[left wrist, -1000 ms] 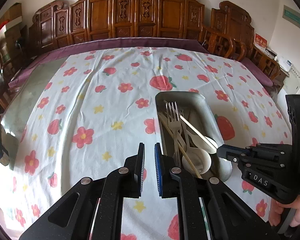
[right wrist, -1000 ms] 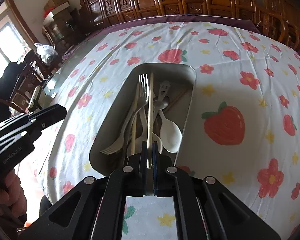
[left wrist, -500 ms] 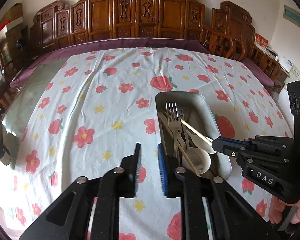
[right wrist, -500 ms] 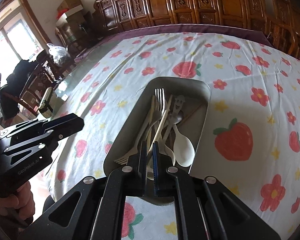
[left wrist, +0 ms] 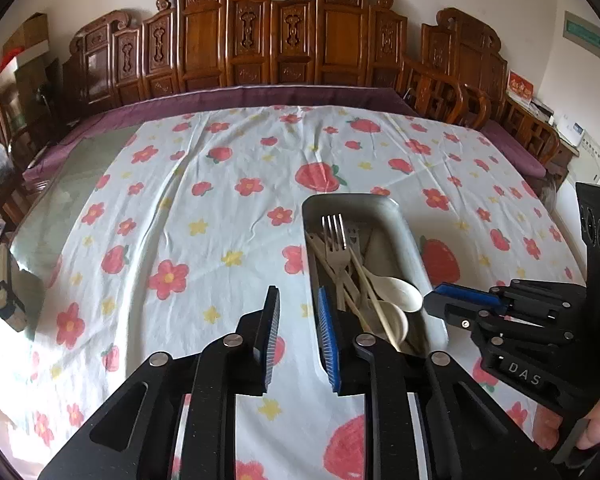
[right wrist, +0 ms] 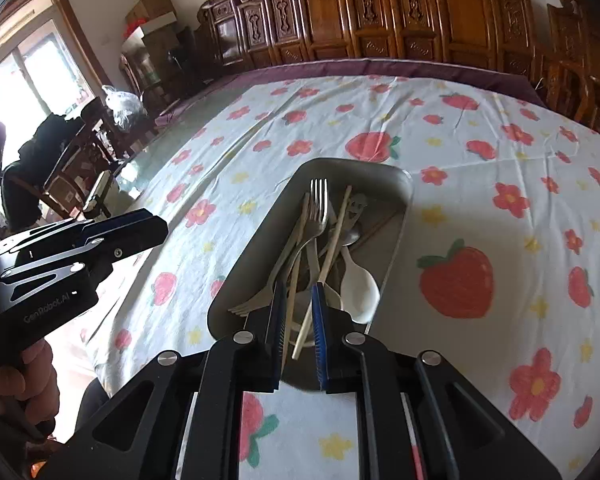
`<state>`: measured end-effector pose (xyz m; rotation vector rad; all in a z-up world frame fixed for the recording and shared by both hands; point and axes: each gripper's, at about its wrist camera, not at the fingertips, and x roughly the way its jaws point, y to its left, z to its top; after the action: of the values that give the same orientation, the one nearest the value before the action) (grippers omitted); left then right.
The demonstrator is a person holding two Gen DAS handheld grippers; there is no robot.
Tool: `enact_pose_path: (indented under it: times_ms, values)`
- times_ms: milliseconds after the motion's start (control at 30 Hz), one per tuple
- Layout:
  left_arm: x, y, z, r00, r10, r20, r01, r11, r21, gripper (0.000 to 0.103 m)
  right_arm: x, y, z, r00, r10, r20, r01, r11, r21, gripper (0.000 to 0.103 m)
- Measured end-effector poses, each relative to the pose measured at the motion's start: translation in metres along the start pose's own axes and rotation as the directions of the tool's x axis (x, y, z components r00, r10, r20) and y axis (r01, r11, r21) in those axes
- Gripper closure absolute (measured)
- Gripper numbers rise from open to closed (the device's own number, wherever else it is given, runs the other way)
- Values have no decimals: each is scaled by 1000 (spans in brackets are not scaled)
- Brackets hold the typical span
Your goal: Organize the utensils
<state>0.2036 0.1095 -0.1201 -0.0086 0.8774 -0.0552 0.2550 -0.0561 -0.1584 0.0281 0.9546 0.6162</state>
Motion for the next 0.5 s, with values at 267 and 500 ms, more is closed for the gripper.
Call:
enact_pose_path:
  times_ms: [267, 500]
  values:
    - [-34, -20, -12, 998, 9, 54, -9, 1000, -5, 63, -53, 0, -17, 995, -21, 93, 23, 1000, -20, 73]
    - [-58, -43, -30, 994, 6, 105, -5, 1000, -9, 27, -103, -2, -46, 980, -80, 180, 90, 995, -47, 36]
